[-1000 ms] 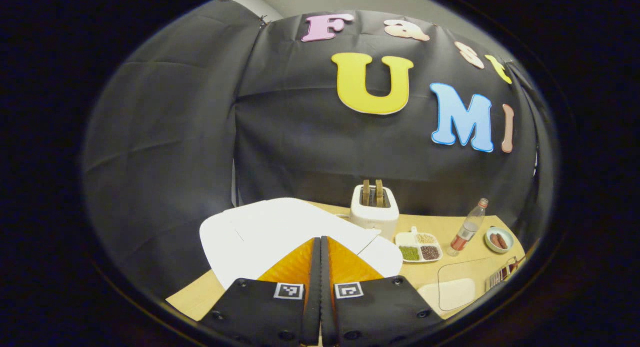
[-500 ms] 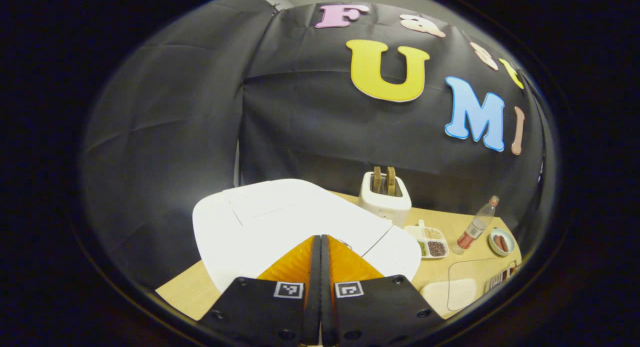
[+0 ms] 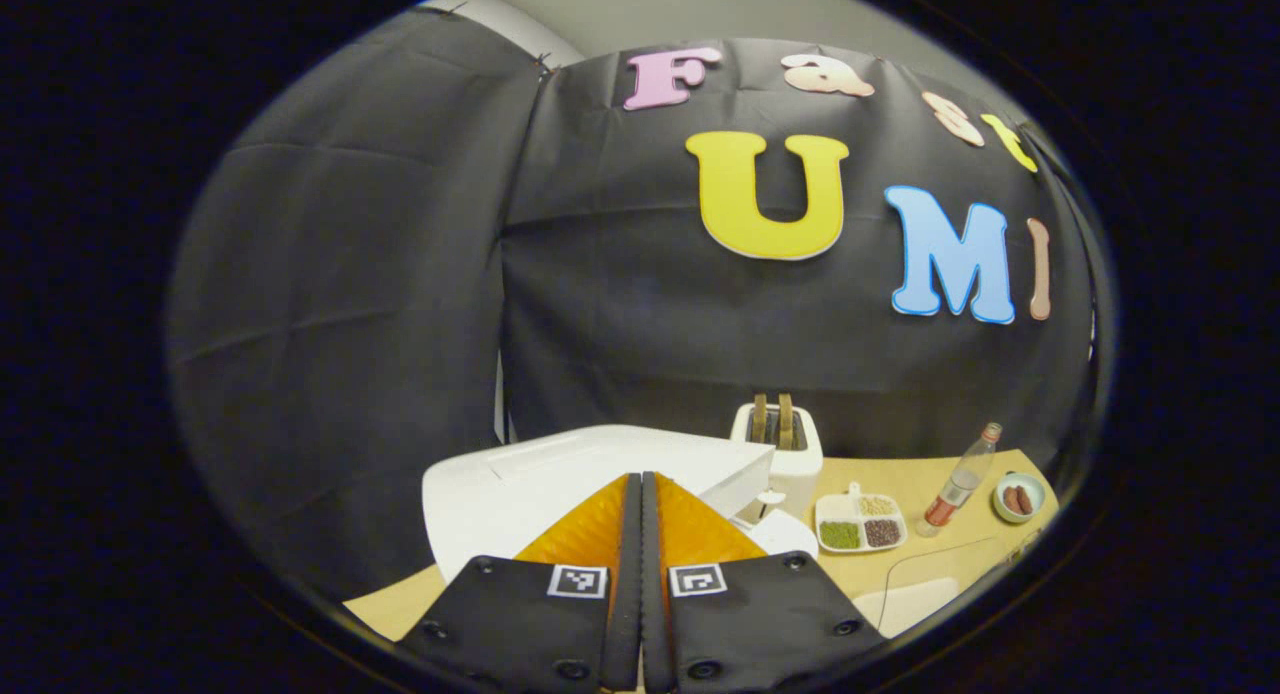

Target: Close the left gripper, press the button to open the rice cooker; take a wooden spoon from the chopstick holder with the right hand, scoop a spoonful of rice and pour it into the rice cooker, then put the wooden spoon back into the chopstick holder.

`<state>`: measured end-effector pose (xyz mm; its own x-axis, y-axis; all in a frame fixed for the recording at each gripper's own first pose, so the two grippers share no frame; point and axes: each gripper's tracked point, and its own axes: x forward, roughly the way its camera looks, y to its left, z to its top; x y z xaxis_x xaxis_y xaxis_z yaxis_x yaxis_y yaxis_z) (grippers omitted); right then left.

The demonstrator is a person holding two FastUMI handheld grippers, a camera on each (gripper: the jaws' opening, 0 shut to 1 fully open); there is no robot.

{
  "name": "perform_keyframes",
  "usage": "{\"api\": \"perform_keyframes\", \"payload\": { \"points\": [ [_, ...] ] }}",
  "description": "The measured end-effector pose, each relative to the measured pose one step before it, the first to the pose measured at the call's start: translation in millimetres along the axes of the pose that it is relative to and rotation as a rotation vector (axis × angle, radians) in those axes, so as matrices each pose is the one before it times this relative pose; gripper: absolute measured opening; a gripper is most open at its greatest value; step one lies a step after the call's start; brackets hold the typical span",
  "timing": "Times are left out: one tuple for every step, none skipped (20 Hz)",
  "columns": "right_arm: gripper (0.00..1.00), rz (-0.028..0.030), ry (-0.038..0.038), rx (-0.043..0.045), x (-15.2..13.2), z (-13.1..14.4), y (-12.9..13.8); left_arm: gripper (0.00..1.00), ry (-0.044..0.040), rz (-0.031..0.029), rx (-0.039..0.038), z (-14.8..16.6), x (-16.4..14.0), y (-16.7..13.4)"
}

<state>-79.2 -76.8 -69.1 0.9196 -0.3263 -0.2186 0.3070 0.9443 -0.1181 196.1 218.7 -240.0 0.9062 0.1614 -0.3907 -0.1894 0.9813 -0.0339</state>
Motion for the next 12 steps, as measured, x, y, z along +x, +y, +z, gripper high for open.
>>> {"api": "perform_keyframes", "payload": {
  "points": [
    [0.95, 0.01506, 0.00169, 0.00997, 3.96, -0.37, 1.32, 0.09, -0.03482, 0.00805, 0.00768, 16.51, -6.02, 0.26],
    [0.95, 0.01671, -0.00173, 0.00901, 5.41, -0.12, 1.59, 0.09, -0.02643, -0.00502, -0.00983, 12.98, -9.89, -4.22],
    [0.95, 0.01173, -0.00469, 0.0069, 4.35, 0.64, -0.08, 0.09, -0.02042, -0.00318, -0.01213, 11.84, -7.94, -4.56],
    [0.95, 0.01481, -0.00387, 0.00924, 5.36, 0.44, 1.22, 0.09, -0.02802, 0.00036, -0.01304, 13.7, -8.97, -1.69],
    [0.95, 0.01805, -0.00222, 0.01238, 4.55, -0.89, 2.01, 0.09, -0.02608, 0.0004, -0.00968, 13.59, -11.19, -2.41],
    [0.95, 0.01603, -0.00084, 0.0135, 5.49, -0.63, 1.42, 0.09, -0.02293, -0.00253, -0.01013, 8.91, -9.0, -4.0],
    [0.95, 0.01658, -0.00003, 0.01228, 5.76, -1.06, 1.74, 0.14, -0.0195, -0.00529, -0.00911, 9.76, -13.15, -5.59],
    [0.95, 0.01442, 0.0019, 0.01081, 5.99, -2.69, 0.95, 0.31, -0.02078, -0.01073, -0.00383, 6.7, -12.24, -7.35],
    [0.95, 0.01351, 0.00376, 0.0112, 5.82, -3.52, 0.43, 0.48, -0.0184, 0.00313, 0.00535, 9.25, -14.9, -5.66],
    [0.95, 0.01376, 0.00393, 0.01287, 5.98, -2.83, 0.73, 0.65, -0.0188, -0.00102, 0.00507, 7.48, -7.15, -5.01],
    [0.95, 0.01223, 0.00544, 0.0129, 5.33, -4.34, 0.59, 0.81, -0.01455, -0.01291, 0.00298, 7.92, -13.18, -8.86],
    [0.95, 0.01158, 0.00822, 0.01211, 5.73, -4.53, 0.53, 0.98, -0.01304, -0.01126, 0.00472, 6.16, -12.31, -8.66]
  ]
}}
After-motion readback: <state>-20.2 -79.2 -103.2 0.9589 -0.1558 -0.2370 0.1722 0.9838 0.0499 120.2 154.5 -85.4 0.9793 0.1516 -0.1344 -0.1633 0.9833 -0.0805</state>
